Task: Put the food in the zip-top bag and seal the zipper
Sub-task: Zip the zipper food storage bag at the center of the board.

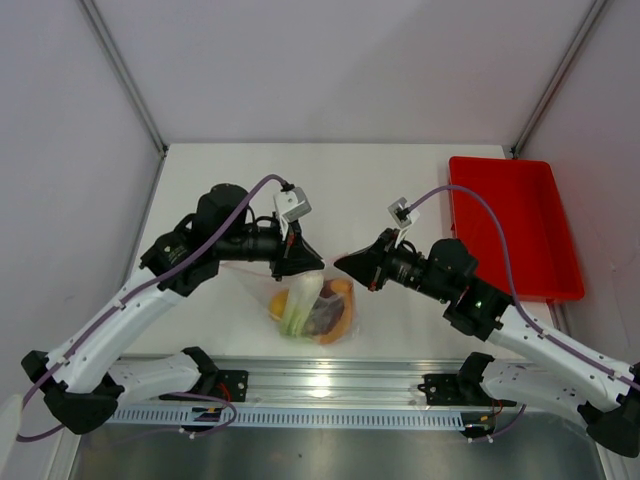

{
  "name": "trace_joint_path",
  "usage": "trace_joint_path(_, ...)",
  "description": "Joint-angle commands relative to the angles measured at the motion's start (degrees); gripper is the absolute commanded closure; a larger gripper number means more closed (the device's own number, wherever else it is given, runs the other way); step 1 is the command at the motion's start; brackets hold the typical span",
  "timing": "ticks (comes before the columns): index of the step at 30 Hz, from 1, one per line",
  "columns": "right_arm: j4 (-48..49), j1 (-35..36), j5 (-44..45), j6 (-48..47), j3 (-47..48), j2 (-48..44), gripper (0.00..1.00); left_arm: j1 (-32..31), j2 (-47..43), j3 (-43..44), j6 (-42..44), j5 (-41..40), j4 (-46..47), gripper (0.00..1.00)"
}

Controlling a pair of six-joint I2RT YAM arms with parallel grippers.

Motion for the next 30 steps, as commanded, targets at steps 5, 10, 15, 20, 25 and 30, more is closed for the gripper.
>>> trace_joint_path(5,4.25,-1.97,-1.6,-0.62,2.42,-1.79,1.0,0.88,-4.78,-2.41,2.37,-4.49,-6.12,1.0)
trace_joint_path(10,-2.95,-2.77,-9.53,-5.28,7.87,4.87,1.0,0.88,-6.28,-2.76,2.19,-3.52,-4.8,0.99)
trace_joint_path(15,-11.72,-2.77,-16.91,-13.53,12.53,8.23,0.97,0.8,-6.81,-2.59,2.11,-2.99,-4.18,0.99)
trace_joint_path(20,-16.57,-3.03,-20.69,-20.22,15.87,9.46,0.72,0.88,-7.07,-1.97,2.37,-2.64,-4.36,0.99)
trace_joint_path(25,-19.47,-3.82,-22.73,-24.62,17.72,9.72,0.66,0.88,-7.07,-1.62,2.46,-2.82,-4.27,1.0)
trace_joint_path(30,-18.34,-5.14,-26.23,-25.68,17.72,9.9,0.66,0.88,-6.9,-1.53,2.63,-1.94,-4.36,1.0)
